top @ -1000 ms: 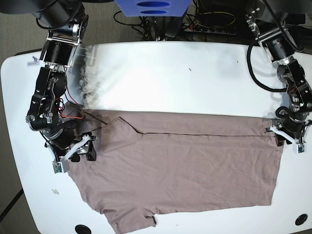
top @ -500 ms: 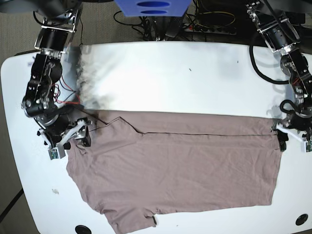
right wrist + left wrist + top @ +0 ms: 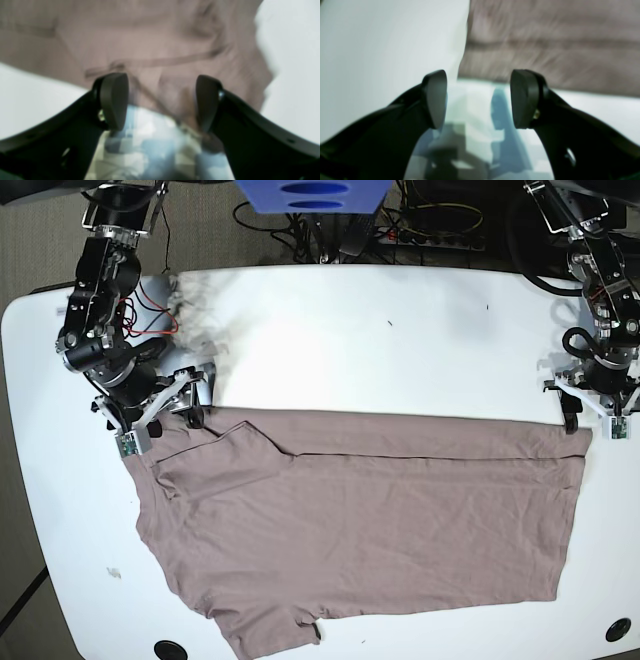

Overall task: Fold the T-shirt properly
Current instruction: 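Lower the held shoulder edges onto the shirt with both grippers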

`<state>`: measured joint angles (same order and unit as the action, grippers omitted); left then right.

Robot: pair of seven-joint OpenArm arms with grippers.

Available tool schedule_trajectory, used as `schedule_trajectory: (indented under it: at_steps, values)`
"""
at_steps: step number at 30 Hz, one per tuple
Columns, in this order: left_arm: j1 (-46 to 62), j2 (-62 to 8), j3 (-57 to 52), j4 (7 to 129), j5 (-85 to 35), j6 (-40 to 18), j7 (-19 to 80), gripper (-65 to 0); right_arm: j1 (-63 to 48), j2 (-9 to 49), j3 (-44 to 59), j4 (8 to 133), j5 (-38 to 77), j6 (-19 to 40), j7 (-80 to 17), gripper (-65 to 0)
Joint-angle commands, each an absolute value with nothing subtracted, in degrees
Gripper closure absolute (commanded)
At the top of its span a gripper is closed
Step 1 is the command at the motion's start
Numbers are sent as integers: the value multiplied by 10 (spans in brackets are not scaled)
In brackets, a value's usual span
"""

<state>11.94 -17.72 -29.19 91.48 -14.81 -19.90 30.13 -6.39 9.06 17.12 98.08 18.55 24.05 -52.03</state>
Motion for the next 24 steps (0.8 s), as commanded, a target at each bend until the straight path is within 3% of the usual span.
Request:
schedule_trajectory:
  at_steps: [1, 11, 24]
  values:
    - [113, -187, -296, 918, -156, -196, 286, -371, -53, 93, 173, 985, 192, 242, -498, -408]
    - [78, -181, -301, 844, -147, -206, 293, -414, -45, 93, 175, 968, 198, 245, -489, -419]
    - [24, -180, -298, 756, -135, -209, 285, -416, -37, 89, 181, 961, 193, 249, -478, -415]
